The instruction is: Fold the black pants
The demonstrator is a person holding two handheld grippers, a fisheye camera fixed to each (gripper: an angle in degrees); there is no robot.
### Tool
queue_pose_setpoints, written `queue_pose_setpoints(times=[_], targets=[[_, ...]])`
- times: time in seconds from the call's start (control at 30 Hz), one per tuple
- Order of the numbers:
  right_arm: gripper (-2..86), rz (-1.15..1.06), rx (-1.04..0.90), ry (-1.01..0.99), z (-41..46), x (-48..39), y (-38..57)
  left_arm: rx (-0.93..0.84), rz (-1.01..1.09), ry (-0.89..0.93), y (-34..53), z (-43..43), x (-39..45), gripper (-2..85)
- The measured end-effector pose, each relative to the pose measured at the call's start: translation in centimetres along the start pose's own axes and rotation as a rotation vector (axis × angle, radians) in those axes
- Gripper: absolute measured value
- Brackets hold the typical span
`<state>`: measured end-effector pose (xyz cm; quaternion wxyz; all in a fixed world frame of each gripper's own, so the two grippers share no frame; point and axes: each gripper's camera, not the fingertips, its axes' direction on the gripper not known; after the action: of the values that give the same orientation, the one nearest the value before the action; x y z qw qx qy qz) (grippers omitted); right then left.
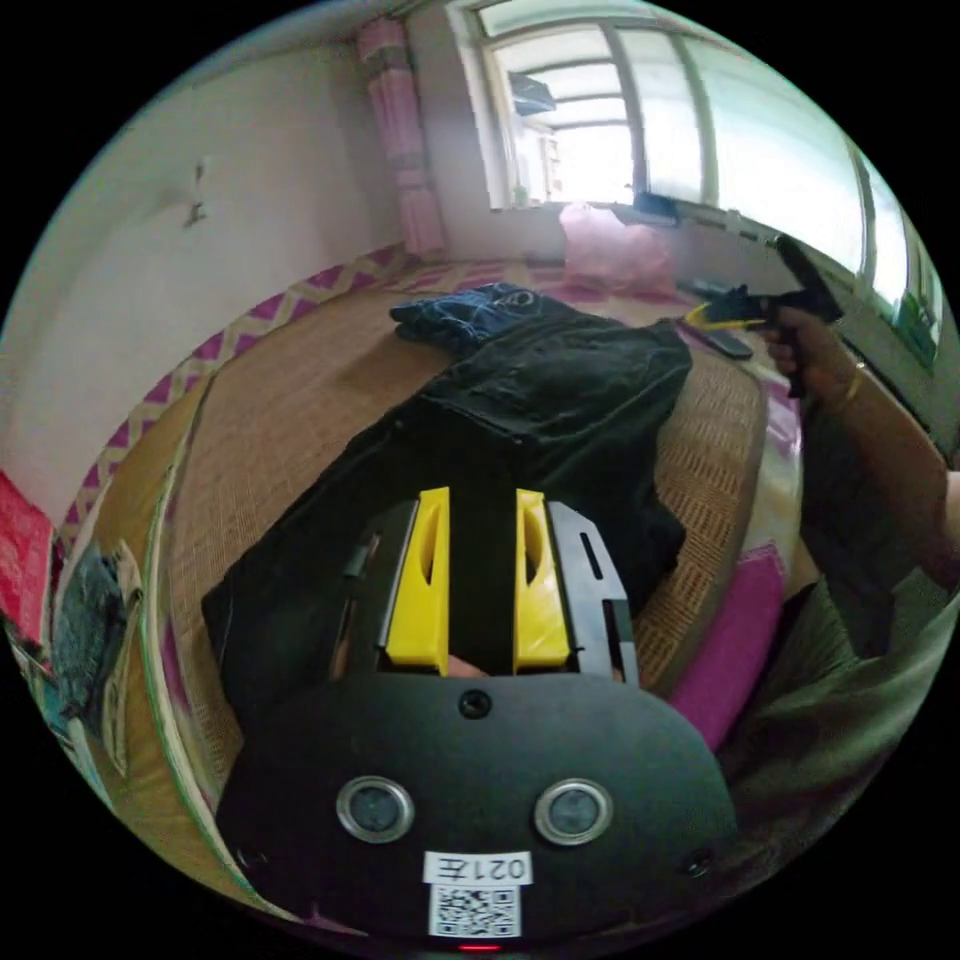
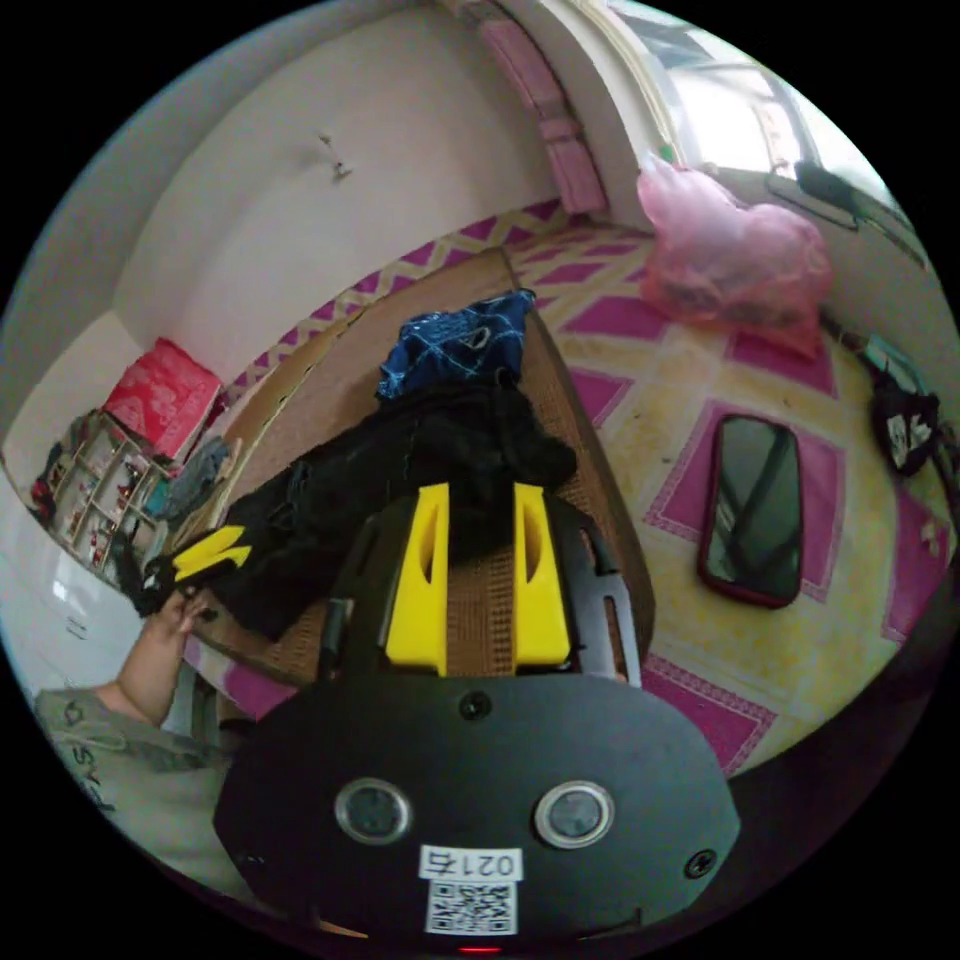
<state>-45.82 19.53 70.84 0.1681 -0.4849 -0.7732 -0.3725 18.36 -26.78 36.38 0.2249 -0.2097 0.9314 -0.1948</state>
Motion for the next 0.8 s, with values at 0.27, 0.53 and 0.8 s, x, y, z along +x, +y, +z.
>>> queue_pose_setpoints(times=[0.27,0.53,0.8], targets=[[9.8,-0.070,-0.044,-0.162,-0.5,-2.6,5.1,-0.084,0.009,0.044,-3.3,2.5,-2.4,9.6],[9.1,-0.101,-0.060,-0.244,-0.2,-4.5,6.6,0.173,-0.410,0.243,-0.6,-4.2,-16.3,0.3],[7.9,-0.178,-0.027,-0.309,-0.5,-9.5,7.0,0.438,-0.818,-0.137,16.8,-24.4,-39.8,-0.4]])
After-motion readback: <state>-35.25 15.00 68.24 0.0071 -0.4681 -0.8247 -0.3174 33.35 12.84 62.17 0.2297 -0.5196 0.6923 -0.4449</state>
